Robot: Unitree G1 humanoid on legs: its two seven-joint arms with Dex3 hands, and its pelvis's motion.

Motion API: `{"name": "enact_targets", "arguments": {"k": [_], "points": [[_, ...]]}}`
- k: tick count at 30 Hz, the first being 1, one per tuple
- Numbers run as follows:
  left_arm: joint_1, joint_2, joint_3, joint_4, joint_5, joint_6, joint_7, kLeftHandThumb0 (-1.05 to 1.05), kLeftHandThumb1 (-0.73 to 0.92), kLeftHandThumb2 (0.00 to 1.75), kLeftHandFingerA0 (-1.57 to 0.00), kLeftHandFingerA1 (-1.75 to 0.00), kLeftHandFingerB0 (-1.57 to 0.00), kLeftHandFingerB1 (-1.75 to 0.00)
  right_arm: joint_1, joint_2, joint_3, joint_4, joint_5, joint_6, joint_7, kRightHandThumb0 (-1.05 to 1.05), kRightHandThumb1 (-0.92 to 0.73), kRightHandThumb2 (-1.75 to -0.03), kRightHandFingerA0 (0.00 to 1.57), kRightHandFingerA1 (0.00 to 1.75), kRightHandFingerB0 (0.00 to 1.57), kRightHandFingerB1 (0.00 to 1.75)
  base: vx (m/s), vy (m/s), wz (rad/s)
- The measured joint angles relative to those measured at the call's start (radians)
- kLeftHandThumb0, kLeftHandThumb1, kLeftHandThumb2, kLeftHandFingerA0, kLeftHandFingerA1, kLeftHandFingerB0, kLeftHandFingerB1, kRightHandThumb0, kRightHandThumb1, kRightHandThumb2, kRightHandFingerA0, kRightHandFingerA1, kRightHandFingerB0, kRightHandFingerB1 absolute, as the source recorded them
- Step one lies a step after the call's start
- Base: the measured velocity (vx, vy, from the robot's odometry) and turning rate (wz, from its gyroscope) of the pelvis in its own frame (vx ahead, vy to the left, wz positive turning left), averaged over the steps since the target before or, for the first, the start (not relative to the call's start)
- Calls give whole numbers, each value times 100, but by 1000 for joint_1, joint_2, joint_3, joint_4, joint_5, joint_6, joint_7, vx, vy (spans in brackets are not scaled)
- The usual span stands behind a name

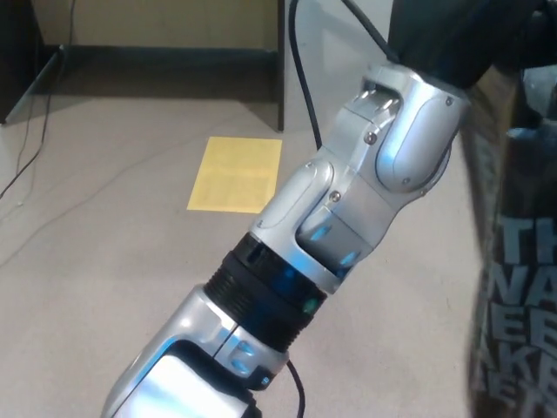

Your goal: A person is holding a plastic bag and the robot extends its left hand to grab the bag by hooking its thumb into the holes at the top and brings its hand down by its side. Then it extends its arm again to hand the plastic bag back to the person.

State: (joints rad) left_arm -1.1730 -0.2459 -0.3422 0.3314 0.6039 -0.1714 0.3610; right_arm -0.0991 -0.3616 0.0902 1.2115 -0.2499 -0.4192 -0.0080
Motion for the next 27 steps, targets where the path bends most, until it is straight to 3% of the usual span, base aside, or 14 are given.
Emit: {"name": "enact_targets", "arguments": {"k": [6,7,8,9,10,12,13,14,15,16,20,21,24,27], "points": [[-11,6,7,-3,0,-1,-8,-18,53,93,-125,-141,-87,-119,-5,0,2,-3,-1,2,0,-47,-75,-62,50,41,21,29,0,0,0],[-11,6,7,-5,0,-1,-8,-11,61,76,-107,-162,-82,-110,-5,0,2,-3,-1,2,0,-47,-74,-62,49,42,21,29,0,0,0],[-11,6,7,-8,0,-1,-9,-45,46,76,-52,-56,-29,-44,-5,0,2,-3,-1,2,0,-47,-74,-62,49,41,21,29,0,0,0],[-10,7,7,-13,1,1,-11,-65,42,80,-1,-29,0,-19,-5,0,2,-3,-1,2,0,-46,-74,-62,49,42,21,29,0,0,0],[-10,9,4,-25,3,12,-23,-74,44,80,0,-11,0,-7,-5,0,2,-2,-1,2,0,-47,-75,-62,50,41,21,29,0,0,0],[-10,14,0,-50,5,42,-56,-79,47,81,0,-3,0,0,-6,0,2,-2,-1,2,0,-47,-75,-62,50,41,21,29,0,0,0],[-10,16,-2,-61,5,55,-72,-78,46,83,0,0,0,0,-6,0,3,-2,-1,2,0,-56,-61,-84,45,53,16,41,0,0,0],[-10,20,-6,-74,6,70,-92,-90,48,59,0,0,0,0,-6,0,4,-2,-1,2,0,-56,-61,-84,46,53,17,41,0,0,0],[-10,25,-10,-83,7,81,-107,-90,48,59,0,0,0,0,-7,0,4,-3,-1,2,0,-56,-61,-84,46,53,17,41,0,0,0],[-10,35,-15,-95,9,93,-126,-94,48,62,0,0,0,0,-7,0,6,-3,-1,2,0,-47,-75,-62,49,42,21,29,0,0,0],[-8,78,-36,-129,14,127,-190,-97,53,57,0,0,0,0,-7,1,7,-3,-1,2,0,-48,-74,-62,50,41,21,29,0,0,0],[-7,93,-40,-138,14,132,-208,-100,45,67,0,0,0,0,-7,1,7,-3,-1,2,0,-48,-75,-62,50,41,21,29,0,0,0],[-3,126,-47,-163,16,144,-247,-99,45,67,0,0,0,0,-7,1,7,-3,-1,1,0,-47,-74,-62,49,41,21,29,0,0,0],[9,172,-54,-199,15,153,-296,-96,52,57,0,0,0,0,-7,1,7,-3,0,1,0,-48,-74,-63,49,42,20,29,0,0,0]]}}
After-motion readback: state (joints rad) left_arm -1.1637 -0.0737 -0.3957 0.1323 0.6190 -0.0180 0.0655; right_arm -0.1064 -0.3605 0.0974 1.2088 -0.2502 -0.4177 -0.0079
